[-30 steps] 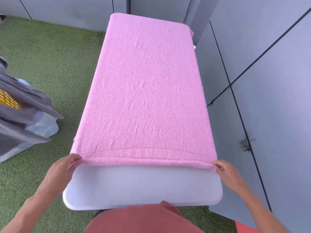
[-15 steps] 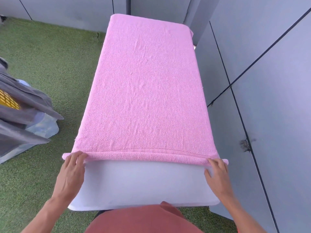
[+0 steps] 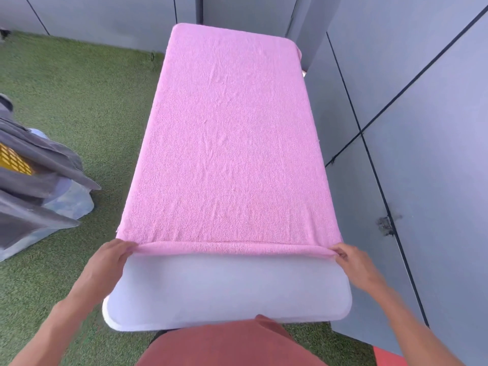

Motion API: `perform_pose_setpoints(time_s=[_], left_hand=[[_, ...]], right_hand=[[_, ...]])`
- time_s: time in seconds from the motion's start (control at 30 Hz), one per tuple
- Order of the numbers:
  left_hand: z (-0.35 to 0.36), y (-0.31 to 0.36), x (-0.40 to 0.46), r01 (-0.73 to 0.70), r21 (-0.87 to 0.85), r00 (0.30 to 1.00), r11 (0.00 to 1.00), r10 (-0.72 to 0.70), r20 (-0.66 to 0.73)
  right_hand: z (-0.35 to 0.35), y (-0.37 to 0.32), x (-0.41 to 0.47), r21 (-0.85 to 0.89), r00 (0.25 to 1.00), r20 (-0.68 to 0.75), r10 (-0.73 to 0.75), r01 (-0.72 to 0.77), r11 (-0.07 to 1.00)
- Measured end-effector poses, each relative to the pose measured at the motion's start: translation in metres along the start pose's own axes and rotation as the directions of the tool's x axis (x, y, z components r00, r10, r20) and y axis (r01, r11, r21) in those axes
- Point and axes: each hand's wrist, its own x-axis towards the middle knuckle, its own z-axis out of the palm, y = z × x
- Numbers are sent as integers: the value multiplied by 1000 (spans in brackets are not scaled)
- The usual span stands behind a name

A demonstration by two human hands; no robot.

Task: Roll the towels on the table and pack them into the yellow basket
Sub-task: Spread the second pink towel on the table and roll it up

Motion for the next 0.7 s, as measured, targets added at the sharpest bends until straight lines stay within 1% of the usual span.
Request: perform_pose_setpoints(time_s=[0.07,0.1,0.13,0.17,0.23,0.3,0.33,0.4,0.5,0.57,0.7], left_hand=[[-6,3,14,112,-86,993,990,-115,-34],[-8,6,20,134,-98,989,986,-139,-41],[-9,9,25,116,-68,991,991,-120,-55],[-9,11,28,67,4,995,998,-67,-79],[-8,16,28,-5,164,993,986,23,-113],[-4,24,17,-12,221,987,975,48,-155],[0,28,8,-14,219,983,976,53,-177],[12,32,-10,-12,225,981,974,55,-186],[23,31,-16,-12,271,986,962,56,-156],[23,30,-7,-3,263,987,965,45,-154],[14,32,13,27,234,989,972,8,-146]], right_hand=[[-6,-10,9,177,996,-33,88,-81,981],[-5,-14,13,243,991,-71,117,-97,965],[-2,-17,17,275,984,-112,138,-103,956],[3,-17,18,248,976,-170,138,-93,964],[14,-17,12,67,945,-315,90,-73,995],[20,-21,1,-113,903,-430,-15,-37,993],[24,-22,-4,-165,893,-445,-65,-11,986],[33,-19,-11,-226,910,-395,-127,38,973],[35,-13,-6,-245,942,-306,-134,58,968],[33,-15,5,-211,945,-298,-134,72,975],[23,-23,23,-46,961,-263,-84,74,996]])
